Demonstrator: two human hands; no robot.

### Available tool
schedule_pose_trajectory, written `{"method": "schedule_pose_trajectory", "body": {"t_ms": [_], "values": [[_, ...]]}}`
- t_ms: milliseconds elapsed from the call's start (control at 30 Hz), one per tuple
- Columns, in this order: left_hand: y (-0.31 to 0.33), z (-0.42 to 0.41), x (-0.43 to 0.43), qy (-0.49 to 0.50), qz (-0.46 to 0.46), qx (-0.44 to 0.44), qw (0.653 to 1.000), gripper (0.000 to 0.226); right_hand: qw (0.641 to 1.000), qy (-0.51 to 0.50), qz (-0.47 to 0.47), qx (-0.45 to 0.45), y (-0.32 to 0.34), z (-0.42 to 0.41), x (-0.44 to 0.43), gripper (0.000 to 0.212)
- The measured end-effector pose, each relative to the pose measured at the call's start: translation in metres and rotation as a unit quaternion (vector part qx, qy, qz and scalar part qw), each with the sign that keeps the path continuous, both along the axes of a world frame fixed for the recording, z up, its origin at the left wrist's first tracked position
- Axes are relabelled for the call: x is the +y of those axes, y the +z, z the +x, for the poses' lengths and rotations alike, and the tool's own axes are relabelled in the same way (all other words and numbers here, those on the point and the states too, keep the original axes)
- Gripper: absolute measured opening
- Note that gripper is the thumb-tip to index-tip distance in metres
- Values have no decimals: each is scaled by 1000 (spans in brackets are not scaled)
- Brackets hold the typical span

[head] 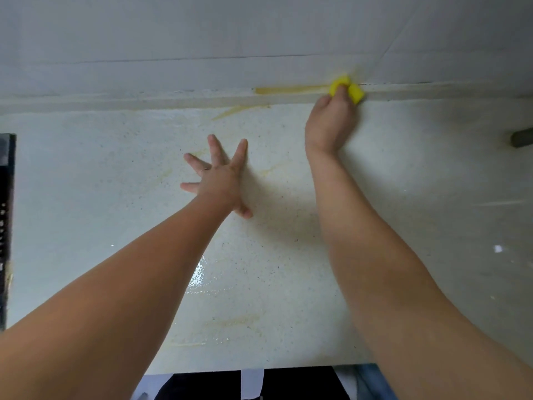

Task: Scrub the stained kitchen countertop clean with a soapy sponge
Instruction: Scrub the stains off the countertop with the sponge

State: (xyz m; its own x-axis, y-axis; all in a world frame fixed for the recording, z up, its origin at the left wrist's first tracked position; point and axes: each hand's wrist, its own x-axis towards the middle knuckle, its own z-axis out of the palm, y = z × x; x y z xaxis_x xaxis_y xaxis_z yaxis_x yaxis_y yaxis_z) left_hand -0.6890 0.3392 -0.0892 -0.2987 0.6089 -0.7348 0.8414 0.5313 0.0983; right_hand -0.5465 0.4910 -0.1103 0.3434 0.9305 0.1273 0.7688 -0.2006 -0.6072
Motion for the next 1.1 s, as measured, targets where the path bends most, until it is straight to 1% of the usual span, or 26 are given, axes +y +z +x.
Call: {"method": "schedule_pose_trajectory", "body": {"t_ms": [67, 133, 167, 200, 233, 267, 300, 367, 400, 433, 467, 500, 533, 567, 633, 733, 800, 833, 867, 900, 933, 1000, 1033, 1100], "values": [[1, 0, 0, 4, -4, 3, 1000, 161, 998, 52, -18, -30, -2, -36, -16, 30], [2, -1, 0, 5, -3, 1, 1000, 159, 984, 162, -48, -62, 0, -65, -37, 35], [3, 0, 0, 5, -1, -1, 1000, 159, 968, 228, -77, -73, 1, -75, -46, 37], [3, 0, -1, 6, 2, -4, 1000, 158, 951, 281, -104, -72, 2, -80, -55, 38], [4, 0, -2, 5, 4, -5, 1000, 158, 942, 311, -107, -63, 1, -80, -60, 39], [4, 0, -3, 4, 4, -5, 1000, 157, 946, 311, -78, -42, 0, -74, -62, 40], [4, 0, -3, 4, 3, -4, 1000, 158, 959, 281, -24, -11, 0, -62, -61, 42], [3, 1, -2, -1, 2, 0, 1000, 159, 980, 177, 75, 61, -1, -19, -50, 45], [2, -1, -2, -2, 0, 0, 1000, 160, 986, 117, 101, 62, -1, 7, -41, 45], [2, 0, -1, -1, 0, 0, 1000, 160, 991, 53, 116, 44, -3, 36, -30, 45], [2, 0, -1, 0, -3, -1, 1000, 160, 994, -3, 110, 19, -4, 61, -21, 44], [2, -1, 0, 1, -3, -4, 1000, 160, 996, -43, 73, -5, -7, 78, -14, 43], [1, -1, -1, 2, -3, -7, 1000, 160, 998, -59, 9, -32, -10, 84, -8, 41], [1, -1, -1, 3, -3, -9, 1000, 161, 995, -51, -54, -62, -14, 79, -5, 38], [0, -1, 0, 5, -1, -10, 1000, 161, 985, 11, -130, -109, -13, 43, -10, 31], [2, -1, 0, 7, -7, -5, 1000, 160, 963, 170, -160, -135, 2, -35, -36, 25], [5, -2, -1, 12, -10, -5, 1000, 156, 929, 301, -175, -125, 8, -76, -62, 26], [6, -2, -2, 9, -8, -5, 1000, 153, 908, 353, -193, -117, 7, -87, -70, 27], [6, -2, -2, 5, -7, -7, 1000, 152, 896, 379, -200, -114, 7, -89, -71, 29], [5, -3, -3, 6, -8, -11, 1000, 153, 902, 373, -189, -104, 7, -83, -68, 30], [5, -4, -4, 5, -4, -11, 1000, 156, 920, 344, -159, -101, 9, -70, -62, 30], [2, -3, -3, -10, 1, -5, 1000, 160, 965, 226, -75, -107, 8, -23, -41, 35], [2, -4, -2, -13, 2, -6, 1000, 161, 980, 157, -49, -109, 7, 4, -28, 38], [2, -5, -1, -9, 0, -16, 1000, 161, 989, 56, -78, -113, 3, 49, -10, 38]]}}
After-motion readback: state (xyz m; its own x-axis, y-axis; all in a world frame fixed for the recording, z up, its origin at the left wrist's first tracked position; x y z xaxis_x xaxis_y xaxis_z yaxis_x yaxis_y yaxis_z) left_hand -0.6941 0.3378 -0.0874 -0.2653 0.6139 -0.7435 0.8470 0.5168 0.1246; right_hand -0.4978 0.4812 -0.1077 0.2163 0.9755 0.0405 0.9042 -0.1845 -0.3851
